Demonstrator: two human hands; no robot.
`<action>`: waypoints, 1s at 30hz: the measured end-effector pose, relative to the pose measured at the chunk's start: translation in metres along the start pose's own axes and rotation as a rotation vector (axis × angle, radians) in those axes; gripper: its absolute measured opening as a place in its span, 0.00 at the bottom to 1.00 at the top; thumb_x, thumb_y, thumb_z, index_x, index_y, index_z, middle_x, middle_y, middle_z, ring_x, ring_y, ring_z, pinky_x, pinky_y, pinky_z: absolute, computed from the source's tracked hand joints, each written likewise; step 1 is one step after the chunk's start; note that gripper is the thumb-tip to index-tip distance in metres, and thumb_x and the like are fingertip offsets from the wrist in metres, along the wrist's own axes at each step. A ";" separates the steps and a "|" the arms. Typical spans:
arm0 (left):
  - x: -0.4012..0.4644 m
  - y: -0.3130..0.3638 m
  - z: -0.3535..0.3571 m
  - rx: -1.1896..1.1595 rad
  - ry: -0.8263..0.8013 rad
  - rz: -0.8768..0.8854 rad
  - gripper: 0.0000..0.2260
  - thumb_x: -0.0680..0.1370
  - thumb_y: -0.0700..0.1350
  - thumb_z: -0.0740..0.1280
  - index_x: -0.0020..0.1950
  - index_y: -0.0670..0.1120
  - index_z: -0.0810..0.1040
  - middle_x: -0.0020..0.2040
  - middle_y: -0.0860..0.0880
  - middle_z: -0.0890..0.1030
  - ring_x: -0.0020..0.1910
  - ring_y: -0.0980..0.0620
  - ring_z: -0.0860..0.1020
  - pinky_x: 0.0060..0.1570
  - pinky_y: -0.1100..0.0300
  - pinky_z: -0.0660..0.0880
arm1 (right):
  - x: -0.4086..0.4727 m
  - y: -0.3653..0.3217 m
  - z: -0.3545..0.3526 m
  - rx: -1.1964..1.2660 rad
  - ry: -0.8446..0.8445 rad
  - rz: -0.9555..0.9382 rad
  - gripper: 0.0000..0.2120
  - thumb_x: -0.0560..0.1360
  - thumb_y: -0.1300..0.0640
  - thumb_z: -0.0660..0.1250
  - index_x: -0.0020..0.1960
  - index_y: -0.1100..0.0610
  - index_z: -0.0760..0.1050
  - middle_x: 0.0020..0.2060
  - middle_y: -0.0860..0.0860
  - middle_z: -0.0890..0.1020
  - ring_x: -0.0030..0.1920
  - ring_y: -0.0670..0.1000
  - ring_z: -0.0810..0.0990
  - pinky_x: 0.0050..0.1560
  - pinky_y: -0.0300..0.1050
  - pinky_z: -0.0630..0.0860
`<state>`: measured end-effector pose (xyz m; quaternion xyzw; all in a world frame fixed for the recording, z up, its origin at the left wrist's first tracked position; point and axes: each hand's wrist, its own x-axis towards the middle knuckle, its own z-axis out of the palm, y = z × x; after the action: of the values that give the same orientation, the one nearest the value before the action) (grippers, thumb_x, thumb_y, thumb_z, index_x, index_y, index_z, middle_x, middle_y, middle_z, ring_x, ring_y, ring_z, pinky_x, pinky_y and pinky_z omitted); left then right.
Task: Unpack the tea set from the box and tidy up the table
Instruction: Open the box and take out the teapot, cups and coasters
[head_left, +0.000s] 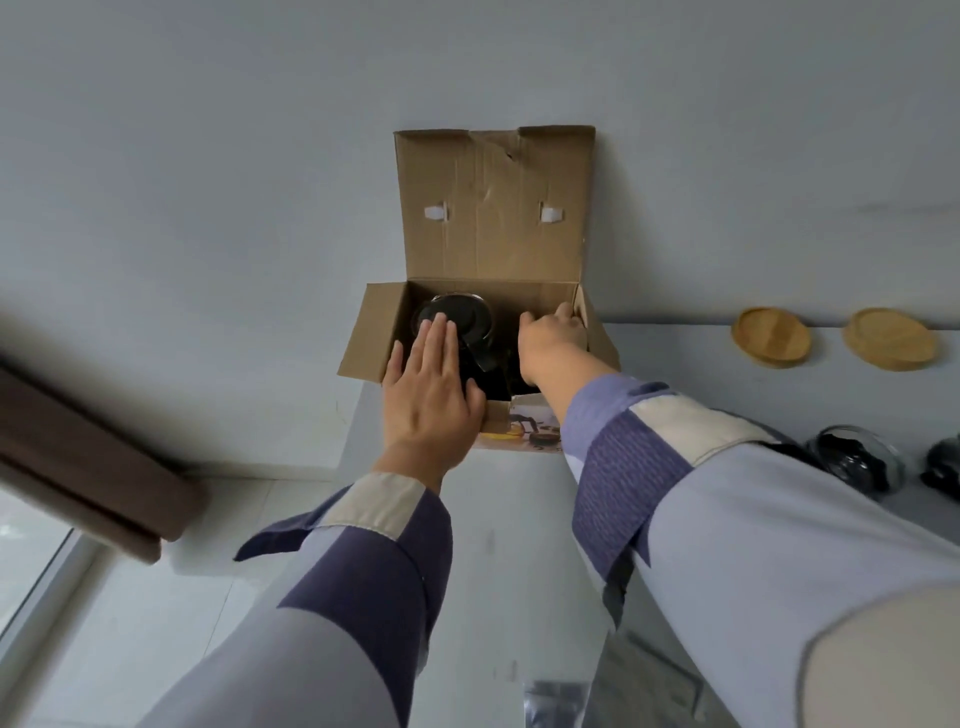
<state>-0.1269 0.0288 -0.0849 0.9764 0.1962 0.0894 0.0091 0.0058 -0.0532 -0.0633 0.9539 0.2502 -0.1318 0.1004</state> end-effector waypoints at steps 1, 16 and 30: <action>0.001 0.000 0.001 -0.005 0.001 -0.001 0.30 0.79 0.53 0.48 0.78 0.44 0.45 0.79 0.49 0.45 0.77 0.52 0.44 0.76 0.52 0.44 | 0.005 -0.001 0.003 -0.014 0.002 0.001 0.29 0.74 0.58 0.65 0.72 0.58 0.57 0.65 0.62 0.72 0.69 0.62 0.61 0.62 0.50 0.66; 0.003 0.002 0.002 0.007 -0.013 -0.015 0.29 0.80 0.52 0.47 0.78 0.44 0.44 0.79 0.48 0.45 0.77 0.51 0.44 0.76 0.52 0.45 | -0.006 0.006 -0.003 0.015 0.277 -0.030 0.34 0.69 0.62 0.72 0.70 0.61 0.60 0.67 0.58 0.61 0.62 0.59 0.69 0.57 0.48 0.70; 0.000 0.005 -0.011 0.045 -0.120 -0.017 0.29 0.80 0.53 0.48 0.78 0.44 0.44 0.79 0.48 0.45 0.77 0.51 0.43 0.75 0.49 0.43 | -0.067 0.071 -0.011 1.030 0.507 0.062 0.41 0.56 0.47 0.81 0.64 0.53 0.67 0.59 0.51 0.76 0.59 0.53 0.75 0.58 0.48 0.76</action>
<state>-0.1273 0.0238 -0.0740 0.9783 0.2054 0.0260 -0.0005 -0.0124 -0.1410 -0.0241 0.8883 0.1420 -0.0010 -0.4367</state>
